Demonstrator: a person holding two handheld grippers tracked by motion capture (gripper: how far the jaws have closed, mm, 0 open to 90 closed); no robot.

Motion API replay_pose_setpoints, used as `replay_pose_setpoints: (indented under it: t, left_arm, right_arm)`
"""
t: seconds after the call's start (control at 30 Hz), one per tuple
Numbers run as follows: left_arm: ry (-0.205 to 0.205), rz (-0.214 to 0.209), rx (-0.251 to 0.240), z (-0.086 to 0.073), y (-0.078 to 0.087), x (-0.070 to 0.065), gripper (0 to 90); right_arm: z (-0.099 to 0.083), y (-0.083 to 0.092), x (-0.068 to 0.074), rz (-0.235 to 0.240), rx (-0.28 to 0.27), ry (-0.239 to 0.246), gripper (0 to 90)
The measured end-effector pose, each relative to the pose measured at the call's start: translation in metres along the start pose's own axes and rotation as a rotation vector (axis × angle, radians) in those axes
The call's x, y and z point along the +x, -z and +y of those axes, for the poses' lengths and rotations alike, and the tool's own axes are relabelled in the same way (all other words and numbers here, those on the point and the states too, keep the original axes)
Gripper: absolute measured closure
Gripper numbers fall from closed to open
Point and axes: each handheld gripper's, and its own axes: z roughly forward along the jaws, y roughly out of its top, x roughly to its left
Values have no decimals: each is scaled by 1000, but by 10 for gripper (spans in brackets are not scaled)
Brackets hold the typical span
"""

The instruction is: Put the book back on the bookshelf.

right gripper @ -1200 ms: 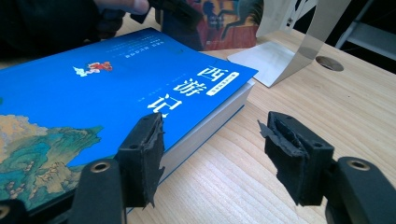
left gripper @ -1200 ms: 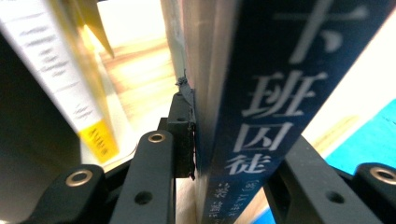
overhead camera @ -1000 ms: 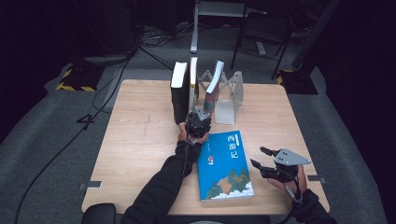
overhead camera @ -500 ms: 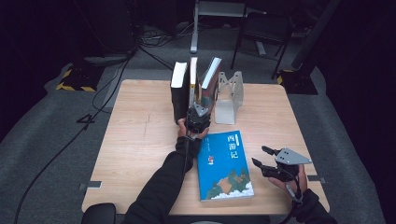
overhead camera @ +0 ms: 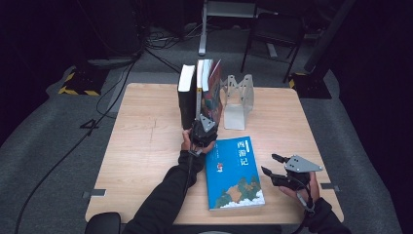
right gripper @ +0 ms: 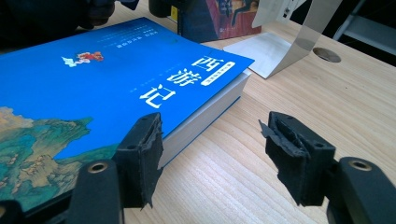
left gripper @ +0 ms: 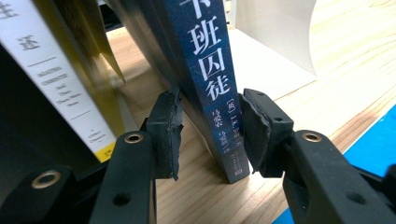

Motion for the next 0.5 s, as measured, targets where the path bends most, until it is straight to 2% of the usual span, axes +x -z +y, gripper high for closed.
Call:
replay_pose_setpoints:
  t: [0.33, 0.5]
  left_arm:
    - [44, 19, 12, 13, -20, 0, 613]
    - [24, 28, 17, 17, -27, -1, 614]
  right_arm:
    - [-1, 0, -1, 1, -2, -10, 366]
    - [-1, 1, -2, -1, -6, -14, 367]
